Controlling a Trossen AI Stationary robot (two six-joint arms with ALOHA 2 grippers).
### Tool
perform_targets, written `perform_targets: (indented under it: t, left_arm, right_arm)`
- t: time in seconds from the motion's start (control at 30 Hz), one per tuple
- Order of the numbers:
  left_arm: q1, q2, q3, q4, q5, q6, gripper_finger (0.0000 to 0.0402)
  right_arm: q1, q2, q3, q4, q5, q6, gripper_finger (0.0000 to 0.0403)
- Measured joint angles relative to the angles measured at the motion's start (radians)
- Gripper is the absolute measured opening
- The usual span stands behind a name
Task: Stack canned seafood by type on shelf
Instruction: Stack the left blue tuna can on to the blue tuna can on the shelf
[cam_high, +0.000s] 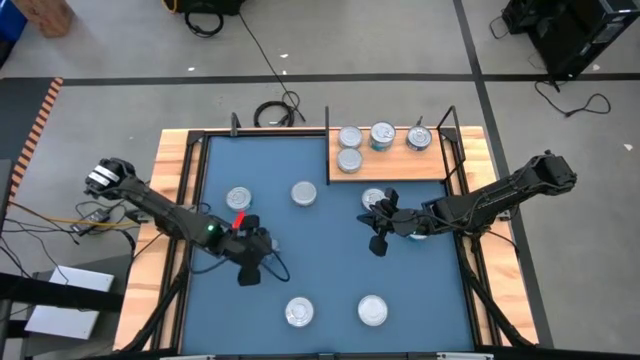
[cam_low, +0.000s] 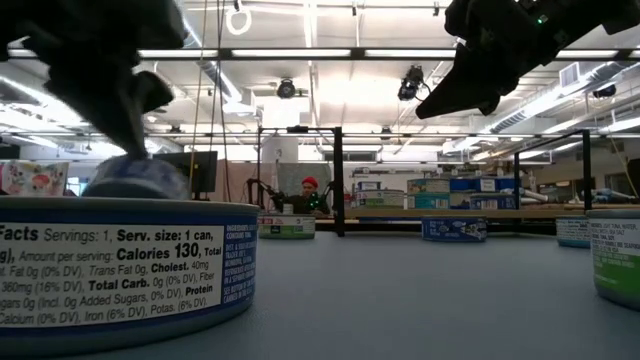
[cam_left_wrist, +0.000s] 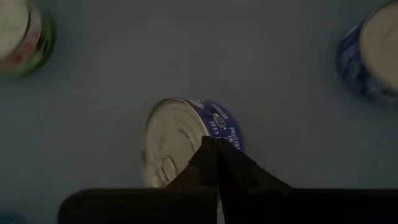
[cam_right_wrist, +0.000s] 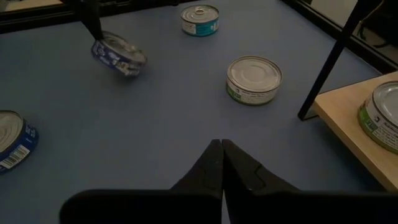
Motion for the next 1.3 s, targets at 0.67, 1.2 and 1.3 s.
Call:
perform_targets:
  t: [0.67,1.2,1.3]
  left_arm:
    - [0.087,0.002,-0.005,0.146,0.253,0.301,0.0000]
    - [-0.027,0.237,-0.009,0.033,0.125,0.361,0.0000]
    - [-0.014,0.261,-0.009,0.080,0.113,0.364,0.0000]
  right_arm:
    - [0.041,0.246,0.063,0.159,-0.010,-0.023,0.0110]
    - [0.042,0.410,0.198,0.148,-0.081,-0.140,0.0011]
    - [0.042,0.410,0.199,0.142,-0.083,-0.120,0.0025]
